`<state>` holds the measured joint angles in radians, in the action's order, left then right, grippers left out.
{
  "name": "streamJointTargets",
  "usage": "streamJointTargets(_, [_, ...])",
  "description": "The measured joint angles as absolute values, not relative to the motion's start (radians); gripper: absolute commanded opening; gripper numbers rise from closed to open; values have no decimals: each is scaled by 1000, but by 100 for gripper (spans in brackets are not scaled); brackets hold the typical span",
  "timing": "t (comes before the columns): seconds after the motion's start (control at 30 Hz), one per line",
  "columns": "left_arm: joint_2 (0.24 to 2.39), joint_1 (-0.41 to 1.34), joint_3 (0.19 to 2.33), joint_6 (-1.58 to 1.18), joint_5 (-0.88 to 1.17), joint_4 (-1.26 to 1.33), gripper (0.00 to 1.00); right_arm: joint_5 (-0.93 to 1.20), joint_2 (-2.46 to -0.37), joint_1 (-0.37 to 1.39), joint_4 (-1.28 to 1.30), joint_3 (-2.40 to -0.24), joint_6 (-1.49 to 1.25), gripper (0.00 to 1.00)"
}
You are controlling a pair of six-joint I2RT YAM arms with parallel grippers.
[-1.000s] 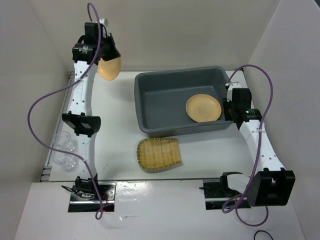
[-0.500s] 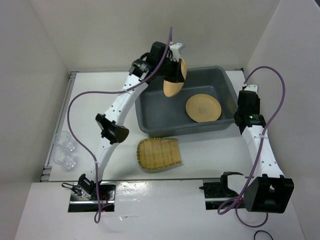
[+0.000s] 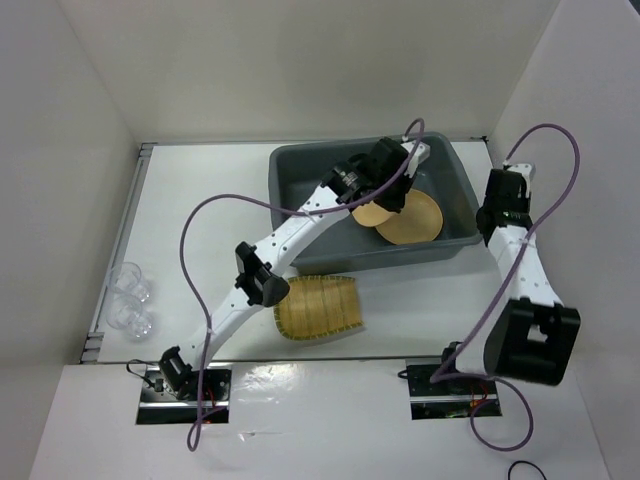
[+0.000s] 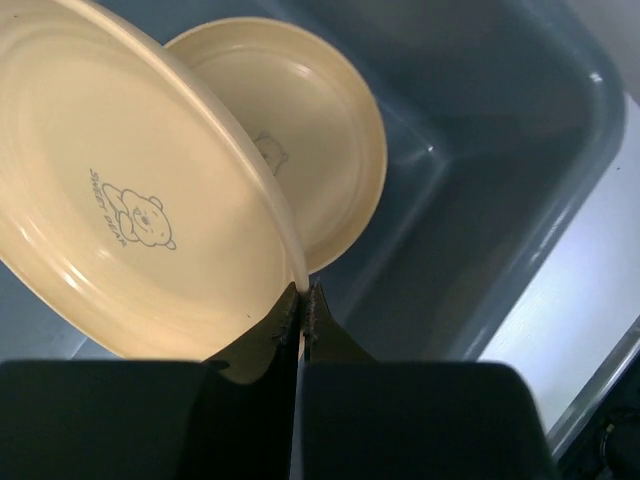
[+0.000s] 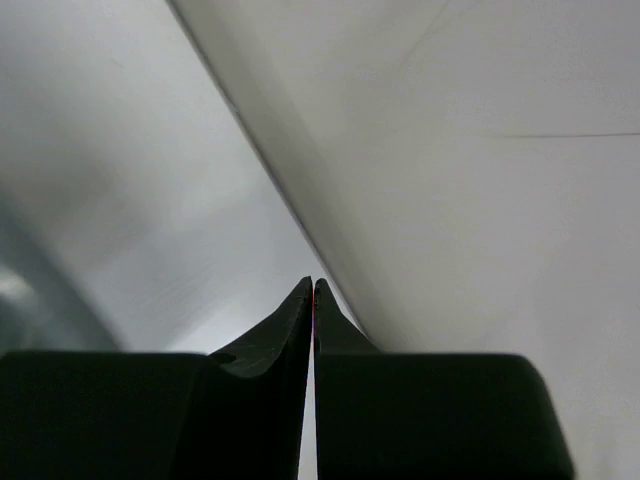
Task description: Place the mixed dishes into the plastic bin
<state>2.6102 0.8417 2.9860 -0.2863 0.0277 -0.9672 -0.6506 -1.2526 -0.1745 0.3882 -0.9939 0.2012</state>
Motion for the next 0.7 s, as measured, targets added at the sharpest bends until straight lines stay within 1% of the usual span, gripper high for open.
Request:
streamJointTargets(0.03, [2611, 853, 2990, -286, 14, -958, 0, -657, -1292, -199, 377, -994, 202, 5])
streamJointTargets(0.07, [2614, 862, 2994, -285, 3, -949, 0, -660, -1349, -233, 367, -995, 202, 0])
streamJointTargets(0.2, [2624, 876, 3000, -260, -31, -908, 0, -631, -1568, -342, 390, -1041, 196, 0])
streamJointTargets(0.3, [2642, 876, 3005, -240, -43, -889, 0, -598, -1673, -387, 411, -1061, 194, 0])
streamJointTargets(0.5, [2710, 881, 3007, -204, -44, -876, 0, -524, -1677, -371, 451, -1060, 195, 0])
streamJointTargets(0.7, [2758, 889, 3007, -176, -5, -886, 0, -451, -1615, -262, 463, -1014, 207, 0])
